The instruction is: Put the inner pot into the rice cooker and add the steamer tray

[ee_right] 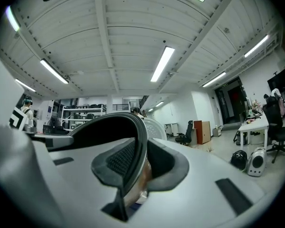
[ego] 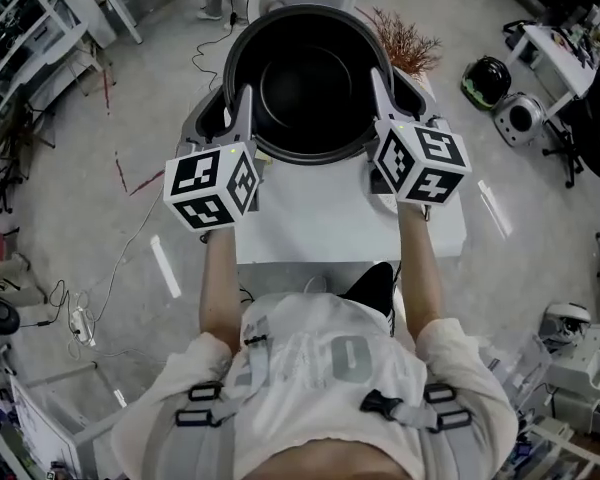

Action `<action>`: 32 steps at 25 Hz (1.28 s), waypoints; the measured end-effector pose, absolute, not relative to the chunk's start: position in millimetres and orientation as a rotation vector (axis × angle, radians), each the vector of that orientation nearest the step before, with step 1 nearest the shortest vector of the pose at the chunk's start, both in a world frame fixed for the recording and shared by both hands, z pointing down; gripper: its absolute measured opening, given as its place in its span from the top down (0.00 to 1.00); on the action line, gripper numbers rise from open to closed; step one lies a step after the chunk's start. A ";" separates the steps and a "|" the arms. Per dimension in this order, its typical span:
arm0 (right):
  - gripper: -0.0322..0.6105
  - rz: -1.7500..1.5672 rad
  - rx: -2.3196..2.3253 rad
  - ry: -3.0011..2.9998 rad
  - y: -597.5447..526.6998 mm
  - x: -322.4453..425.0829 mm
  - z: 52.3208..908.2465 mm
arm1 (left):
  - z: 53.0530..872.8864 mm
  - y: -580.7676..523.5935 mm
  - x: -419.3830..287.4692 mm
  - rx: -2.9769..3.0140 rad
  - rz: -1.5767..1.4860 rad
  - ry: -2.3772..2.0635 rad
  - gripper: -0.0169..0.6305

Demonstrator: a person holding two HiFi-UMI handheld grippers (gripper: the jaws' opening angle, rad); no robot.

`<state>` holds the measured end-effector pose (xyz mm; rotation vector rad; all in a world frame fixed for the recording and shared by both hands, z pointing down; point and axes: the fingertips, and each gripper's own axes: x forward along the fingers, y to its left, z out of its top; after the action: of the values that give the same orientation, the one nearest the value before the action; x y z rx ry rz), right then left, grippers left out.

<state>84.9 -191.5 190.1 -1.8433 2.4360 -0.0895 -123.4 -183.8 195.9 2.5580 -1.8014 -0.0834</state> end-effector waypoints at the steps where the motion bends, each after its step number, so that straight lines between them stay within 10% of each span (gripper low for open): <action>1: 0.81 -0.099 -1.849 2.433 -199.5 88.1 189.0 | 192.9 -191.5 -120.4 2.557 -0.071 -1.806 0.79; 32: 0.80 -0.484 -1.879 2.608 -349.8 144.0 275.7 | 267.6 -332.7 -62.4 2.306 0.272 -1.806 0.79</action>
<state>144.0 -349.8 275.7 -1.8789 2.6084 -0.4837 -62.4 -332.7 267.6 2.3063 -1.8059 0.2719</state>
